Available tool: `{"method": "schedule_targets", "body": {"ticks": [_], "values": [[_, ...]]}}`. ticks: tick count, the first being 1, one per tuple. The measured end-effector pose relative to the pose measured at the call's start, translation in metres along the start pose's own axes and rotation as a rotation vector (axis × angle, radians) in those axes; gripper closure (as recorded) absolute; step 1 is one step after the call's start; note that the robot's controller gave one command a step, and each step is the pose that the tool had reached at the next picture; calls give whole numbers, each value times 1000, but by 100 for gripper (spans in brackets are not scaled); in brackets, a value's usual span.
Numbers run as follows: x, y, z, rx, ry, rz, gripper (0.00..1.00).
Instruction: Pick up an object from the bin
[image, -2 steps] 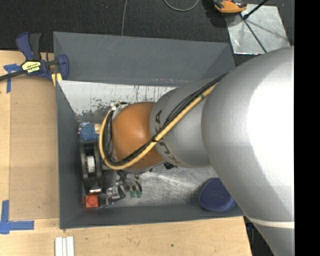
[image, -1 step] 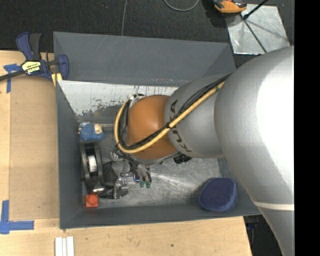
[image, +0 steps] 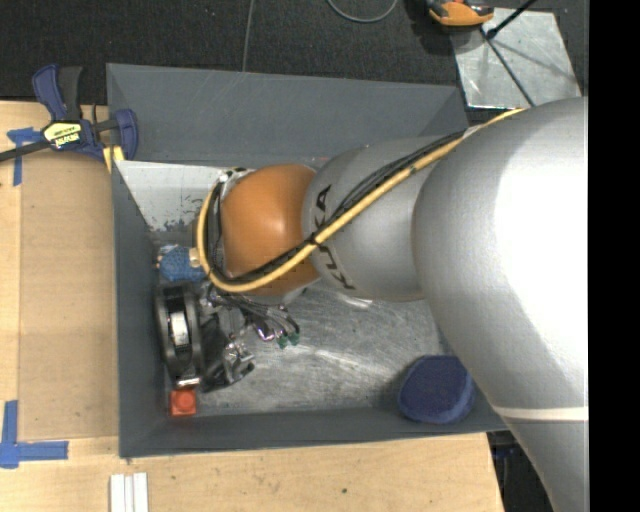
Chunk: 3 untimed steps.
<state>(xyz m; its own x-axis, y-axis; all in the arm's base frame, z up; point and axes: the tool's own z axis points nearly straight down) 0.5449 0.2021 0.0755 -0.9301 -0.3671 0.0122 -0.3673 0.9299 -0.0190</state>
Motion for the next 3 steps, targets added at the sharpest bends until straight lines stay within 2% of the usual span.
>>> {"method": "schedule_targets", "body": {"ticks": [1, 2, 3], "values": [[11, 46, -131, -19, -24, -77, 0], [25, 40, -37, -18, -21, -199, 0], [8, 34, -1, -13, -22, -512, 0]]}}
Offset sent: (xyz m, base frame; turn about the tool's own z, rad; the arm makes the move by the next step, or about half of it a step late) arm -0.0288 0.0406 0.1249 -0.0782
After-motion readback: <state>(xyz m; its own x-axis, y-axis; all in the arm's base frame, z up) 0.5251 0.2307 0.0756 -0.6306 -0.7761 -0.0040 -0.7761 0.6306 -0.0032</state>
